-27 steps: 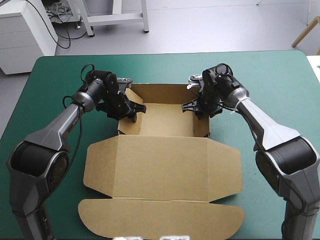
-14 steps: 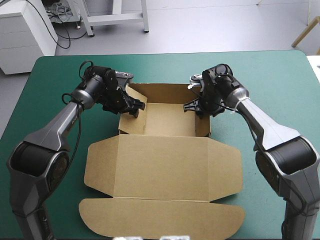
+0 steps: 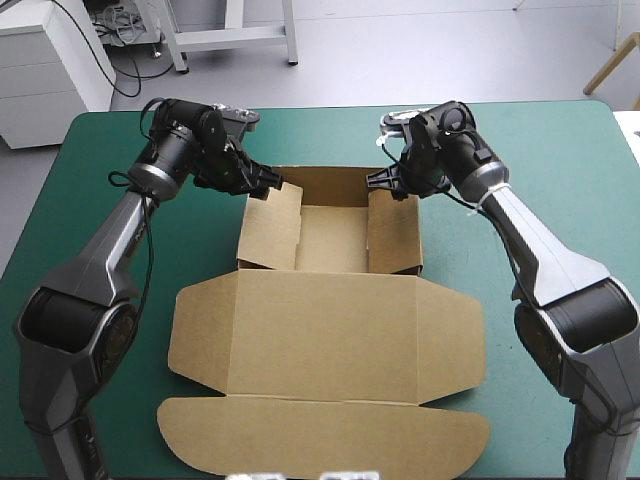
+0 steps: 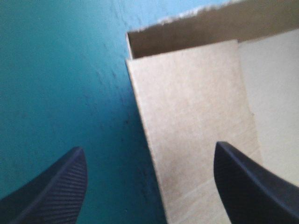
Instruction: Fold the box
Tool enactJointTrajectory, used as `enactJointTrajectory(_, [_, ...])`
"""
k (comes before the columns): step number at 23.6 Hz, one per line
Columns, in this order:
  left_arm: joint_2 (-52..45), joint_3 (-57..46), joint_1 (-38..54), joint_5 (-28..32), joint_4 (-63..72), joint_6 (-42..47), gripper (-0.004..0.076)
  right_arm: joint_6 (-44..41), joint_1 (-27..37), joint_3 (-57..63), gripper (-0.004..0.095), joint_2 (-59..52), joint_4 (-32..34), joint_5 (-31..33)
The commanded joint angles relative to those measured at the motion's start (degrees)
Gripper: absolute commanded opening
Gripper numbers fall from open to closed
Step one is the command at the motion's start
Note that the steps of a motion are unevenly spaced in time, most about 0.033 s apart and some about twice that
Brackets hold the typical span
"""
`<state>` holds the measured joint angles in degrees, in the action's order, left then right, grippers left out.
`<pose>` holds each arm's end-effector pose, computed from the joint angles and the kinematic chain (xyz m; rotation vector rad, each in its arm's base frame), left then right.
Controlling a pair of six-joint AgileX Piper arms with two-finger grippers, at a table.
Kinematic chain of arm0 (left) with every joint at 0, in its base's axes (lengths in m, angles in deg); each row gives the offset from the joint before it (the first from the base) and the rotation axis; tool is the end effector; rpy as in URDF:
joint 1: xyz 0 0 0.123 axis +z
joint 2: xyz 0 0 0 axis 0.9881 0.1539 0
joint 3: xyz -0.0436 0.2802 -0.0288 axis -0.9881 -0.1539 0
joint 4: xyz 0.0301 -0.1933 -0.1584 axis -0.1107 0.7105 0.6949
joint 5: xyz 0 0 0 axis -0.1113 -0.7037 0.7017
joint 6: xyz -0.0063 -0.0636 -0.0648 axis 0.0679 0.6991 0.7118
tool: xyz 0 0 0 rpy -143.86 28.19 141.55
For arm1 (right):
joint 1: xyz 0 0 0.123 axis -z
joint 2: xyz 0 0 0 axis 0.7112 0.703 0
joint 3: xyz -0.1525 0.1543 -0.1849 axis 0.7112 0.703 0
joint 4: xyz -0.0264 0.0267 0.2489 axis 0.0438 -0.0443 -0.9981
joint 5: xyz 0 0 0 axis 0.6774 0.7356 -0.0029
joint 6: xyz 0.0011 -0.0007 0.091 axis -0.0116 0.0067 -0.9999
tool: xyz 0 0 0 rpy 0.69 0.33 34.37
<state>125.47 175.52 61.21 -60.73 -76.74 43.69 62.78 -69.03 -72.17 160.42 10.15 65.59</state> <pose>0.4006 -0.1463 0.3364 0.3774 2.6875 -0.1395 0.3973 0.1622 0.3335 -0.2441 2.6691 0.0286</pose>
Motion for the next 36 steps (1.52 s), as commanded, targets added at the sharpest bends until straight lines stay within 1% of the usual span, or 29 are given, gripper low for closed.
enactJointTrajectory(1, [-3.4, 6.6, -0.3, -3.1, -0.7, 0.2, 0.0500, 1.0, 0.0, -2.8, 0.0449, -6.5, 3.9, -1.0])
enactJointTrajectory(4, [-4.1, 10.8, -0.3, -3.1, -1.0, 0.2, 0.0424, 1.9, 0.0, -2.8, 0.0448, -8.9, 5.1, -1.0])
enactJointTrajectory(7, [-4.9, 15.0, -0.3, -3.1, -4.8, 0.2, 0.0310, 2.0, 0.0, -2.9, 0.0448, -11.5, 5.8, -1.0])
enactJointTrajectory(9, [-6.2, 16.8, -0.1, -3.1, -7.8, 0.2, 0.0197, 2.2, 0.0, -2.9, 0.0448, -13.0, 6.0, -1.0])
enactJointTrajectory(10, [-7.9, 17.0, -0.1, -3.1, -10.9, 0.2, 0.0081, 2.2, 0.0, -2.9, 0.0448, -14.5, 6.0, -1.0])
enactJointTrajectory(11, [-8.9, 16.9, -0.1, -3.1, -11.8, 0.2, 0.0015, 2.2, 0.0, -2.9, 0.0448, -15.1, 5.9, -1.0])
enactJointTrajectory(12, [-9.5, 16.9, -0.1, -3.2, -12.1, 0.0, -0.0006, 1.9, 0.0, -2.9, 0.0448, -15.5, 5.9, -1.0])
enactJointTrajectory(14, [-11.4, 16.4, -0.1, -3.2, -10.0, -1.8, -0.0008, 0.6, 0.0, -2.9, 0.0448, -16.2, 5.4, -1.0])
enactJointTrajectory(16, [-14.9, 13.0, -0.1, -3.2, -5.3, -3.1, -0.0008, -1.2, 0.0, -2.4, 0.0448, -16.5, 4.1, -1.0])
enactJointTrajectory(18, [-19.1, 7.0, -0.1, -3.2, -4.8, -5.1, -0.0010, -1.1, 0.0, 0.1, 0.0448, -16.5, 3.4, -1.0])
enactJointTrajectory(19, [-22.1, 1.8, -0.1, -3.2, -5.1, -7.5, -0.0010, -1.8, 0.0, 2.6, 0.0448, -16.4, 3.2, -1.0])
enactJointTrajectory(21, [-27.2, -7.1, -0.1, -2.9, -5.1, -8.9, -0.0010, -3.9, 0.0, 6.6, 0.0448, -15.9, 2.8, -1.0])
enactJointTrajectory(23, [-32.7, -17.0, -0.1, 0.1, -5.1, -9.8, -0.0010, -4.3, 0.0, 9.1, 0.0448, -14.5, 1.2, -1.0])
enactJointTrajectory(24, [-36.1, -21.9, -0.1, 2.6, -5.0, -9.8, -0.0010, -4.3, 0.0, 9.1, 0.0448, -13.3, -0.2, -1.0])
enactJointTrajectory(26, [-42.1, -29.5, -0.1, 4.9, -5.0, -9.8, -0.0010, -4.3, 0.0, 9.1, 0.0443, -11.0, -2.4, -1.2])
enactJointTrajectory(32, [-51.1, -42.5, -0.1, 5.0, -5.0, -9.8, -0.0010, -4.3, 0.0, 9.1, 0.0424, -6.2, -3.1, -0.9])
enactJointTrajectory(36, [-57.0, -51.8, -0.1, 5.5, -5.0, -9.8, -0.0010, -4.3, 0.0, 9.1, 0.0375, -3.3, -4.1, -0.9])
